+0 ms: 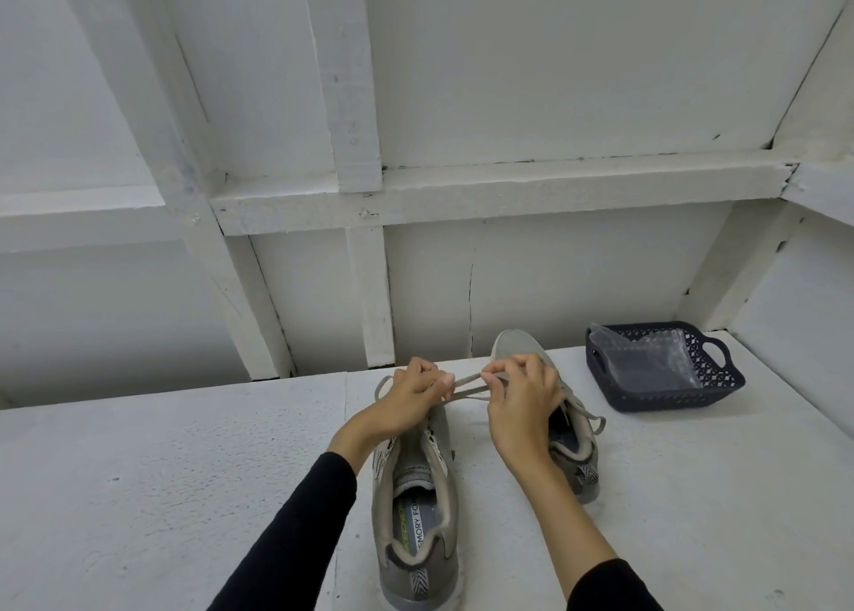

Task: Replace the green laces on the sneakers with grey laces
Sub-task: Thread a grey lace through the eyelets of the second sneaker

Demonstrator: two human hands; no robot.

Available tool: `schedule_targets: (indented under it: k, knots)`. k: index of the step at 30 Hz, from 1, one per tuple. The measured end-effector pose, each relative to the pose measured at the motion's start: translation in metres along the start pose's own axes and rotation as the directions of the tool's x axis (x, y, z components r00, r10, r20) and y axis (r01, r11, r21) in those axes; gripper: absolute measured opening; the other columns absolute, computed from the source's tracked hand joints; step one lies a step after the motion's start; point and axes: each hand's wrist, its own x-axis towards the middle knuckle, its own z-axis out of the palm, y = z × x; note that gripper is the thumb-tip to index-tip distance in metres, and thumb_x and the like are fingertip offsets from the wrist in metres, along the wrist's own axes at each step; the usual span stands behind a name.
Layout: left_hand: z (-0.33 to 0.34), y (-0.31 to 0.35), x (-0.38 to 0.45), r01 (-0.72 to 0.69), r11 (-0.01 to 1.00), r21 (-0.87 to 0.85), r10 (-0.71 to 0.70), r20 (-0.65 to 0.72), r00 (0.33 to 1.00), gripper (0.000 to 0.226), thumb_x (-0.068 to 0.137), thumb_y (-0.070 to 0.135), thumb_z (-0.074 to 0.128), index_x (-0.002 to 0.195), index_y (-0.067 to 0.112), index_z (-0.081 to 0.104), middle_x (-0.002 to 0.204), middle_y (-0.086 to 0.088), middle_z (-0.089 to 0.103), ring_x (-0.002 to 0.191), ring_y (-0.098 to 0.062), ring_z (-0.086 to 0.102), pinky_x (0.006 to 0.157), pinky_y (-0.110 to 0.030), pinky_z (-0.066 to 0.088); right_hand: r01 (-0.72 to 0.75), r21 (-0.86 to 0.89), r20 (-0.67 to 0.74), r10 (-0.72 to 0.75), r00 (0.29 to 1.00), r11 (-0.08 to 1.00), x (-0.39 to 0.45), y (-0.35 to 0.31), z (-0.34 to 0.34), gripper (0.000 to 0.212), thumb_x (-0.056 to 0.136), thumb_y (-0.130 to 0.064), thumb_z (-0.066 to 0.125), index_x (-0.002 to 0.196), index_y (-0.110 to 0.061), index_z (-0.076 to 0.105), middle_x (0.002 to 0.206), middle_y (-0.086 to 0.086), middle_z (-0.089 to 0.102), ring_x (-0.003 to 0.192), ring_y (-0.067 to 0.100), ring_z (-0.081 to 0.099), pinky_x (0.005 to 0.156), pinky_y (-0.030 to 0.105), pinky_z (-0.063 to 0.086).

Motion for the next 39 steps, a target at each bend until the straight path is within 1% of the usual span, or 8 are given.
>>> schedule_targets:
  k: [4,11,17,22,26,29,33,39]
  knots:
    - [-0.024,-0.004,-0.008,0.028,0.929,-0.37,-0.106,-0.193,0.975,0.042,0.102,0.042,0.04,0.087,0.005,0.053,0.099,-0.004,0.049,0.086,-0.014,0.044,0.086,-0.03,0.041,-0.196,-0.031,-0.056,0.194,0.979,0.98,0.004,0.007,-0.004,0.007,0.094,-0.021,0.058,0.096,-0.017,0.064,0.118,0.004,0.051,0.113,0.025,0.036,0.091,0.039,0.022]
    - [-0.074,-0.031,-0.011,-0.31,0.459,-0.833,-0.352,-0.491,0.797,0.035,0.103,0.029,0.044,0.071,0.017,0.052,0.069,0.004,0.049,0.058,-0.006,0.044,0.051,-0.017,0.037,-0.278,-0.025,-0.131,0.272,0.953,0.96,0.006,0.007,-0.002,0.003,0.094,-0.014,0.055,0.097,-0.014,0.058,0.111,0.007,0.055,0.107,0.027,0.04,0.09,0.041,0.027]
    - [-0.064,-0.021,-0.026,-0.179,0.93,-0.321,-0.006,-0.499,0.867,0.028,0.101,0.029,0.048,0.081,0.011,0.057,0.075,0.015,0.057,0.074,-0.001,0.05,0.065,-0.023,0.036,-0.131,-0.054,-0.078,0.127,0.989,0.99,-0.001,-0.002,0.003,0.036,0.074,0.01,0.055,0.105,-0.01,0.052,0.11,0.009,0.051,0.106,0.028,0.041,0.082,0.034,0.023]
    - [-0.044,-0.012,-0.015,-0.21,0.945,-0.249,0.128,-0.307,0.943,0.02,0.092,0.028,0.064,0.08,0.015,0.074,0.088,-0.001,0.074,0.09,-0.015,0.067,0.087,-0.022,0.048,-0.211,0.583,0.324,0.013,0.946,0.784,-0.024,-0.043,0.002,0.032,0.088,0.007,0.042,0.112,-0.014,0.038,0.116,-0.001,0.05,0.108,0.008,0.048,0.091,0.02,0.037]
    - [-0.035,-0.012,-0.015,-0.198,0.942,-0.27,0.131,-0.247,0.96,0.025,0.083,0.038,0.068,0.078,0.014,0.074,0.08,-0.001,0.072,0.081,-0.01,0.064,0.082,-0.022,0.048,-0.423,0.653,0.517,0.037,0.855,0.628,-0.027,-0.043,0.009,0.016,0.104,-0.022,0.035,0.11,-0.013,0.047,0.083,-0.007,0.064,0.078,0.003,0.057,0.075,0.018,0.038]
    - [-0.038,-0.015,-0.018,-0.17,0.949,-0.264,0.107,-0.234,0.966,0.028,0.085,0.036,0.066,0.077,0.01,0.073,0.073,0.0,0.065,0.074,-0.005,0.058,0.076,-0.015,0.044,-0.405,0.667,0.525,-0.008,0.851,0.625,-0.021,-0.033,0.006,0.031,0.104,-0.021,0.04,0.082,-0.008,0.058,0.052,-0.011,0.043,0.052,0.005,0.036,0.06,0.021,0.031]
    - [-0.045,-0.02,-0.023,-0.093,0.957,-0.276,0.023,-0.246,0.969,0.034,0.095,0.034,0.055,0.074,0.01,0.066,0.065,-0.005,0.041,0.068,0.003,0.053,0.075,-0.005,0.038,-0.4,0.674,0.403,0.144,0.904,0.621,-0.009,-0.02,0.003,0.034,0.102,-0.02,0.044,0.069,-0.013,0.051,0.058,-0.003,0.032,0.055,0.01,0.03,0.054,0.023,0.027]
    - [-0.049,-0.028,-0.024,-0.043,0.963,-0.264,-0.027,-0.254,0.967,0.044,0.095,0.053,0.051,0.075,0.015,0.059,0.062,0.02,0.051,0.072,-0.001,0.047,0.067,-0.023,0.033,-0.419,0.651,0.232,0.359,0.904,0.633,0.0,-0.008,0.01,0.033,0.103,-0.026,0.043,0.075,-0.012,0.054,0.066,-0.004,0.048,0.057,0.015,0.042,0.055,0.027,0.037]
